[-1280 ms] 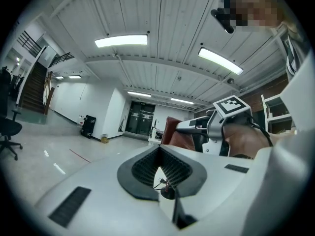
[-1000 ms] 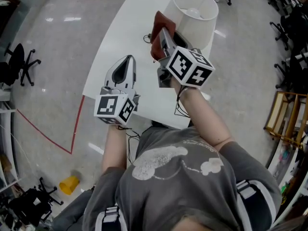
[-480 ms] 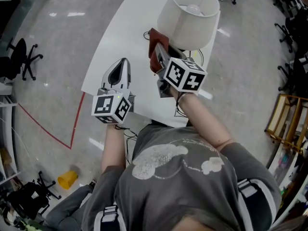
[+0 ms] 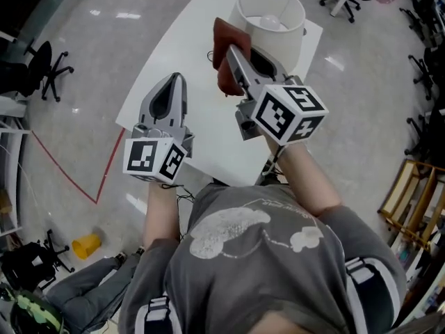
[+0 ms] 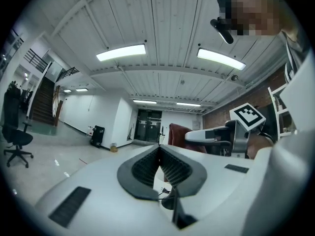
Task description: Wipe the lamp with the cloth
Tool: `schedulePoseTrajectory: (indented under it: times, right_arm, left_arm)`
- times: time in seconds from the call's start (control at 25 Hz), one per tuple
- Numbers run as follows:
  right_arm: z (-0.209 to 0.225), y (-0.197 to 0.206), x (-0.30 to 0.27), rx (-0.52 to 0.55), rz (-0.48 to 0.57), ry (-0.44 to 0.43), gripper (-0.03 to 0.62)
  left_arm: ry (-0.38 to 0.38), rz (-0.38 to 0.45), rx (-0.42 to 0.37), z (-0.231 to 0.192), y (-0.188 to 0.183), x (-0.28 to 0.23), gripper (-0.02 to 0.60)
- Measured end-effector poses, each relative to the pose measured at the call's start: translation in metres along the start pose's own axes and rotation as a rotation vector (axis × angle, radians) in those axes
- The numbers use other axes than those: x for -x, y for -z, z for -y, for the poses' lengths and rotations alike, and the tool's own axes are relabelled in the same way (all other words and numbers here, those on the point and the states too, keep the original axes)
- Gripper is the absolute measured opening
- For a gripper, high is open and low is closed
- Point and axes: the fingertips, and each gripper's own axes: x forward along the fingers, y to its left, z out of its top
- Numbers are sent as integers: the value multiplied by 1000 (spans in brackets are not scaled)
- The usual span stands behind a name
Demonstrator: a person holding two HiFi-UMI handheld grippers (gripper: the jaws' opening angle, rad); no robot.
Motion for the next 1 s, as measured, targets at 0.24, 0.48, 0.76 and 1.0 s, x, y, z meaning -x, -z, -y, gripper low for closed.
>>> schedulePoseTrajectory:
  times: [0.24, 0.48, 0.76, 1.0]
  right_arm:
    - [12, -10, 7, 71, -28, -48, 86]
    - [41, 11, 20, 46, -128, -76, 86]
    - [63, 35, 37, 65, -227, -142, 86]
    - [81, 59, 48, 96, -321, -189, 86]
  left_arm:
    - [-46, -8, -11, 21, 4, -3, 8]
    - [-97, -35, -5, 44, 28, -10, 8]
    - [-200, -57, 12, 64, 53, -3, 8]
    - [-300, -69, 30, 77, 76, 9, 8]
